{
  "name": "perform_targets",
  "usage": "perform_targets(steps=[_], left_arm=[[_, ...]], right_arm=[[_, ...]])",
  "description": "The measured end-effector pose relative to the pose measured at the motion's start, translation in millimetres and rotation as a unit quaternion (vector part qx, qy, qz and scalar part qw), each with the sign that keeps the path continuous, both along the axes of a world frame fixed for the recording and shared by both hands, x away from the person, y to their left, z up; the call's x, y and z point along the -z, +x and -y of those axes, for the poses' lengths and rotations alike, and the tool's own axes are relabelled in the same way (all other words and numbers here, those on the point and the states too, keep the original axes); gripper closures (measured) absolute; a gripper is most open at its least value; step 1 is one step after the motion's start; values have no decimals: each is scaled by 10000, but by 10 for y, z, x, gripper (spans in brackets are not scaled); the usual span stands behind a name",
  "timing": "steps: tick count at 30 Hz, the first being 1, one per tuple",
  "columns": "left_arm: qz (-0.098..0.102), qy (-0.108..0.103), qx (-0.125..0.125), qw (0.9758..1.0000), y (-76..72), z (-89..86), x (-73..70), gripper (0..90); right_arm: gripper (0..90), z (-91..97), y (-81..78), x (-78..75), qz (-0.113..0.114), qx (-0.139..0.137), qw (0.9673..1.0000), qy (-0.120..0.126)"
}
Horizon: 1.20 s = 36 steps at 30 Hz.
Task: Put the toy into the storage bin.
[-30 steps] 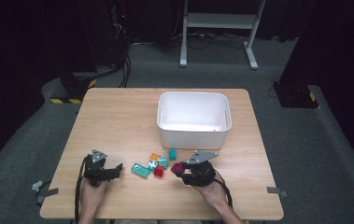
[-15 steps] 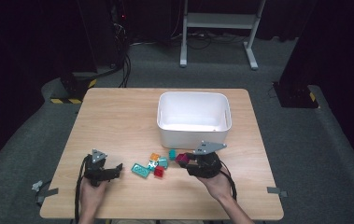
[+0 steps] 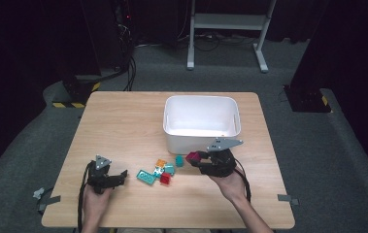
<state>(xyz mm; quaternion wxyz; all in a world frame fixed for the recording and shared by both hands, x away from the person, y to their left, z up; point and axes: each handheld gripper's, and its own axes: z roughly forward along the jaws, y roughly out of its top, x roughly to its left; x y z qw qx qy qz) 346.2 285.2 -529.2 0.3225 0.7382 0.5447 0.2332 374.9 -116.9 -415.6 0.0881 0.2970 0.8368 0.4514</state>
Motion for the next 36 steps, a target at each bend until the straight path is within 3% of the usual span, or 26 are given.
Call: perform_targets(steps=[25, 36], left_arm=[[0, -1, -1, 10000, 0, 0, 0, 115], [0, -2, -1, 10000, 0, 0, 0, 115]], right_arm=[[590, 71, 157, -379, 285, 159, 9995, 38], [591, 124, 275, -524, 309, 264, 9991, 105]])
